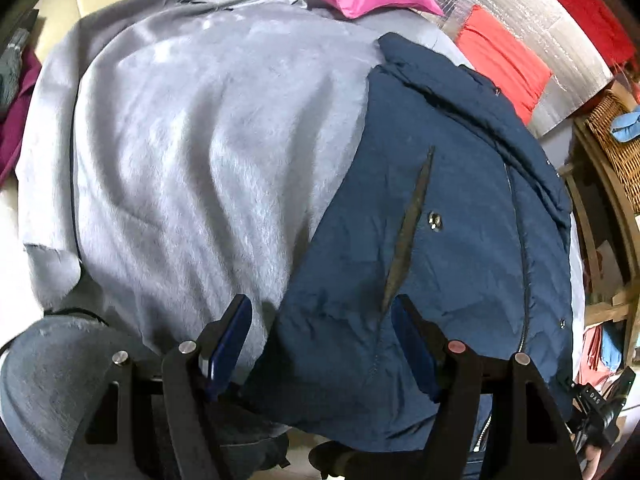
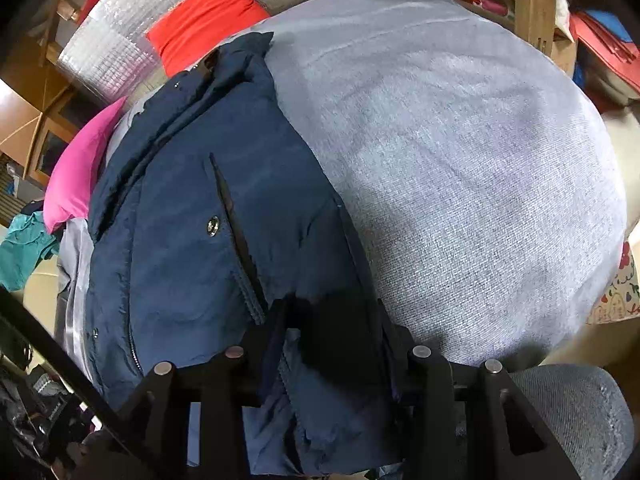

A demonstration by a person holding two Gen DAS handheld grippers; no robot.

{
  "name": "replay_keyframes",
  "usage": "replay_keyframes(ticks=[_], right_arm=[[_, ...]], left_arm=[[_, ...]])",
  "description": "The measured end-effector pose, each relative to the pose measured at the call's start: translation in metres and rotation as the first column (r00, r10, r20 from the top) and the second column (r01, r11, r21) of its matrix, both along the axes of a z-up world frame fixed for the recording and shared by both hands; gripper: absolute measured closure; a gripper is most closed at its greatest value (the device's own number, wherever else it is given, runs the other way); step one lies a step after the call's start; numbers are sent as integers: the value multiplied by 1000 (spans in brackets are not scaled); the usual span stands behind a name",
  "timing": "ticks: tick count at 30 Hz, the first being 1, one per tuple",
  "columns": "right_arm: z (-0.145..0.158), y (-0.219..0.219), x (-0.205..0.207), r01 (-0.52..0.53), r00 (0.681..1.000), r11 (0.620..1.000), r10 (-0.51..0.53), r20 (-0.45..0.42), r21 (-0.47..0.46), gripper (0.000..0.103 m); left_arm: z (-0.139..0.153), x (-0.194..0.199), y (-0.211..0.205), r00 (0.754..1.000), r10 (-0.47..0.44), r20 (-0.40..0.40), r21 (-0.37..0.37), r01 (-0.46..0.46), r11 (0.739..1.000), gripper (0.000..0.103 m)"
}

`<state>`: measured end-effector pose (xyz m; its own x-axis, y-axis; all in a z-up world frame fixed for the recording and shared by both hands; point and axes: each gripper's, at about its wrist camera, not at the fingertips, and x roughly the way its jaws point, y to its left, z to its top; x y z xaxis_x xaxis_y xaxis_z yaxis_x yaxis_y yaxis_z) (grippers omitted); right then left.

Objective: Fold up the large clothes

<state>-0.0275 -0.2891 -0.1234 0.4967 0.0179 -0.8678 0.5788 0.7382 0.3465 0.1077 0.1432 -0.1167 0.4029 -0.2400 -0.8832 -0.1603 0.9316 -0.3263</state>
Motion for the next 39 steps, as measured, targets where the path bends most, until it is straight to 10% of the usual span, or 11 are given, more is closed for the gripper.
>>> replay_keyframes(ticks=[6, 10, 39], right_arm=[[-1, 7, -1, -41, 999, 999, 40, -5, -19, 78], [0, 12, -1, -67, 997, 998, 67, 24, -9, 89], [27, 26, -16, -130, 972, 991, 130, 197, -13, 89]], left_arm=[[-1, -13, -24, 997, -76, 3, 80, 76, 994, 33], [-1, -17, -27, 997, -80, 5, 82, 79, 993, 62], [5, -21, -47, 996, -63, 60, 88, 57, 994, 84]])
